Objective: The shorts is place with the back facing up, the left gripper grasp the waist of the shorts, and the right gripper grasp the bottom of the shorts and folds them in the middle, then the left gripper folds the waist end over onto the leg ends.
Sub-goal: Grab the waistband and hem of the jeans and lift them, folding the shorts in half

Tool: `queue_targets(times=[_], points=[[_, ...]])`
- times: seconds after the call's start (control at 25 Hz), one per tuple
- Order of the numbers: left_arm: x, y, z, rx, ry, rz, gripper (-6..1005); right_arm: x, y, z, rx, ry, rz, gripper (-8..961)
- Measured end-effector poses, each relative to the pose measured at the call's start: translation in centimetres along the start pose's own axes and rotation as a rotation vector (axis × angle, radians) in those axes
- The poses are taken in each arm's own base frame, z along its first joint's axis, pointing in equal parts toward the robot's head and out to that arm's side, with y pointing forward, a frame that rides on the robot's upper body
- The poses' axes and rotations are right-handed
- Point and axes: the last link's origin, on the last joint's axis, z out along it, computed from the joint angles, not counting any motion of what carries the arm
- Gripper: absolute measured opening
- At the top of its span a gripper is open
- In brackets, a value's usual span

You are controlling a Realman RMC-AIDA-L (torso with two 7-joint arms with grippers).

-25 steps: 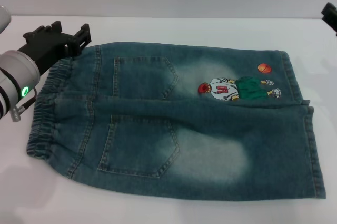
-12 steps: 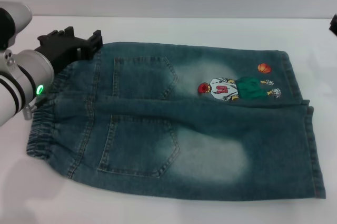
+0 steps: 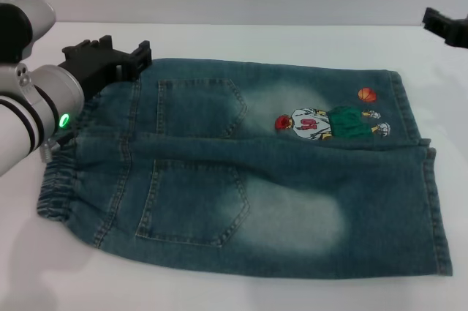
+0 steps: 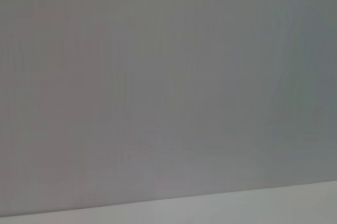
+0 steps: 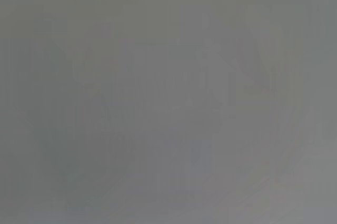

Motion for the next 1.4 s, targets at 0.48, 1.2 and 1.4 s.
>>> queue_targets(times=[0.48,1.2,1.4], points=[[0.5,0.2,-0.3,-0.012,-0.050,-0.007,625,-2.4,2.8,-2.5,-0.040,0.158,-0.093,721],[2.1,-3.4,-6.0,0.100,-0.382,0.002,622,-2.9,2.8,-8.0,-0.020,0.404,-0.084,720],[1.8,-3.6,-7.1,0.133,-0.485,0.022,622,-2.6,2.7,-7.9,-0.004,0.413,-0.040,720]])
